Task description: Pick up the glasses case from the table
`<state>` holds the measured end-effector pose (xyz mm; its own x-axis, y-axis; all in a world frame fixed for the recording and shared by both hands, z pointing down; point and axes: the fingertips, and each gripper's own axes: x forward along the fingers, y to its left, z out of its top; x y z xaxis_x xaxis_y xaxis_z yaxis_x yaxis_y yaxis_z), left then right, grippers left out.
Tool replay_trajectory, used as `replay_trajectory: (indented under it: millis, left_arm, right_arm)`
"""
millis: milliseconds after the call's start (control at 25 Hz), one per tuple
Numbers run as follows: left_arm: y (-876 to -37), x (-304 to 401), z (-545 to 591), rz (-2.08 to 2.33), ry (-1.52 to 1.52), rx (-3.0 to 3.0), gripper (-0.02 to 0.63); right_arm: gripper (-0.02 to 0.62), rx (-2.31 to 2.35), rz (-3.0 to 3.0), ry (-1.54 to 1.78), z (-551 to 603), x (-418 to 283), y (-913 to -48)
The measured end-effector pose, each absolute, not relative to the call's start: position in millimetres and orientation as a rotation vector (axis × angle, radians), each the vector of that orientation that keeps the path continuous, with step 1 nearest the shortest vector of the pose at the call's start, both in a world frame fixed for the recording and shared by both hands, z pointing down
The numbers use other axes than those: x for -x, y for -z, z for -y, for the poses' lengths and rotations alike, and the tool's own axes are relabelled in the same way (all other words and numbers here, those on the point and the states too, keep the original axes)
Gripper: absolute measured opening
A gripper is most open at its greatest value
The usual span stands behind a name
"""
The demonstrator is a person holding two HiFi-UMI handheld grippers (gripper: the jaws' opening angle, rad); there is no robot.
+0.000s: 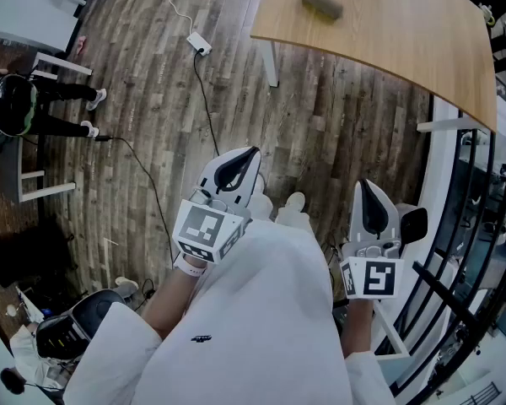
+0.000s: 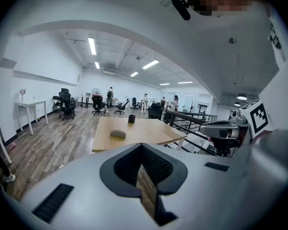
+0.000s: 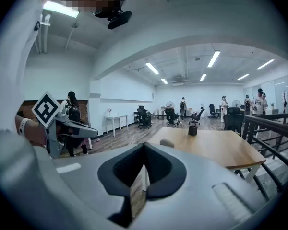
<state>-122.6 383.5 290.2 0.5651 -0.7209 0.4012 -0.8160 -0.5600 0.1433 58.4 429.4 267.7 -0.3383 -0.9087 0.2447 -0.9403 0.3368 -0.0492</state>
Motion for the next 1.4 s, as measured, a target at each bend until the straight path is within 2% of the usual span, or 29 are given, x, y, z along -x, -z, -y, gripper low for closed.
replay_trajectory:
  millis: [400, 800, 1040, 1400]
  left_arm:
    - [-254, 108, -397, 1.315, -0.315, -2.495, 0.006]
    - [-259, 61, -416, 1.306, -0.343, -2.52, 0.006]
    - [-263, 37, -435, 1.26, -0.285, -2.464, 0.006]
    - [-271, 40, -416, 1.289, -0.284, -2.383, 0.006]
  right_arm:
    - [0.011, -1.737, 2.418, -0.22, -430, -83, -247]
    - [0.011, -1.837, 2.4, -0.2, -458, -144, -253]
    - [0.011, -1.804, 2.412, -0.207, -472, -159, -261]
    - [0.011, -1.814, 2.39, -0.244, -448, -180, -269]
